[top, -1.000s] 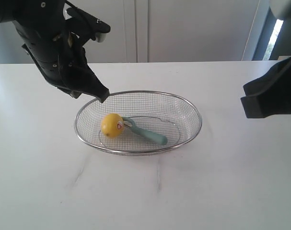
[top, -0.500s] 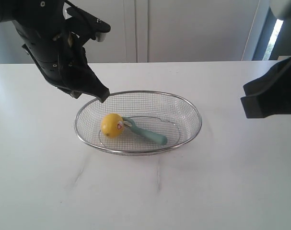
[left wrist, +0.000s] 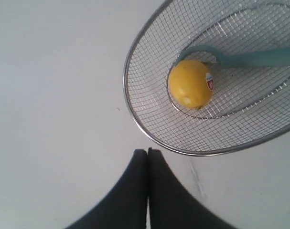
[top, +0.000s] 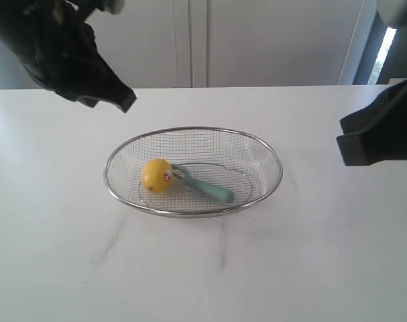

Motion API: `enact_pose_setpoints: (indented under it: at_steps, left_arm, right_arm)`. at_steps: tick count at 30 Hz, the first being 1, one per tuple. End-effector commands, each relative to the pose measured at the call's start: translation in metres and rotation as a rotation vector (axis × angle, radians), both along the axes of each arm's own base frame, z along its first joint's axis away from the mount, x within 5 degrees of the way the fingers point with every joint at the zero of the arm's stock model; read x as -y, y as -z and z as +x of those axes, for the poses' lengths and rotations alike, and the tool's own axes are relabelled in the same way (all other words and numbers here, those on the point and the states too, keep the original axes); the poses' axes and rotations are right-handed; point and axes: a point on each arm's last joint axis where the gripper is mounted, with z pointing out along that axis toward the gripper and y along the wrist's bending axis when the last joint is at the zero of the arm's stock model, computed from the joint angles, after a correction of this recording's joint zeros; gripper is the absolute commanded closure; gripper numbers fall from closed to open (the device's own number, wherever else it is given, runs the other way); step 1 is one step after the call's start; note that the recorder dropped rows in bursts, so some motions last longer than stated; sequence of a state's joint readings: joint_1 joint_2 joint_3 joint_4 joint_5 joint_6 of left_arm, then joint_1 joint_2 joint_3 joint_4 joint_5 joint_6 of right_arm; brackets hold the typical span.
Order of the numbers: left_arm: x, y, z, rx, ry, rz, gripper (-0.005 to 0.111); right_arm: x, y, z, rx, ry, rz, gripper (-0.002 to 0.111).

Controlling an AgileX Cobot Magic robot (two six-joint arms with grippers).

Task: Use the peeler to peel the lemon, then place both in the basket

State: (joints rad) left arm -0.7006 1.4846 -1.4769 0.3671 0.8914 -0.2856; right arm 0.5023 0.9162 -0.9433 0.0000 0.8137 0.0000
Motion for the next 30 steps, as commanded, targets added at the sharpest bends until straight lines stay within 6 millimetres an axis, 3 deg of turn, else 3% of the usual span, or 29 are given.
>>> enact_pose_setpoints:
  at_steps: [1,5,11,16,23,30]
  left_arm:
    - [-0.025,-0.043,-0.028,0.127,-0.002,-0.092,0.107]
    - [-0.054,-0.084,-0.063,0.274,0.005,-0.219,0.107]
    - [-0.087,-0.098,-0.095,0.387,-0.03,-0.56,0.107]
    - [-0.117,-0.078,-0.119,0.442,-0.147,-0.761,0.107]
    - [-0.147,-0.03,-0.166,0.486,-0.255,-0.776,0.107]
    - [-0.161,0.013,-0.199,0.551,-0.298,-0.777,0.107]
  right_arm:
    - [0.001,0.001,-0.001,-0.001,0.003,0.0,0.108]
    - [0.001,0.001,-0.001,-0.001,0.003,0.0,0.108]
    - [0.001,0.001,-0.001,-0.001,0.003,0.0,0.108]
    - [0.001,0.001,-0.001,-0.001,0.003,0.0,0.108]
    - [0.001,0.001,-0.001,-0.004,0.002,0.006,0.108]
    - [0.001,0.001,-0.001,-0.004,0.002,0.006,0.108]
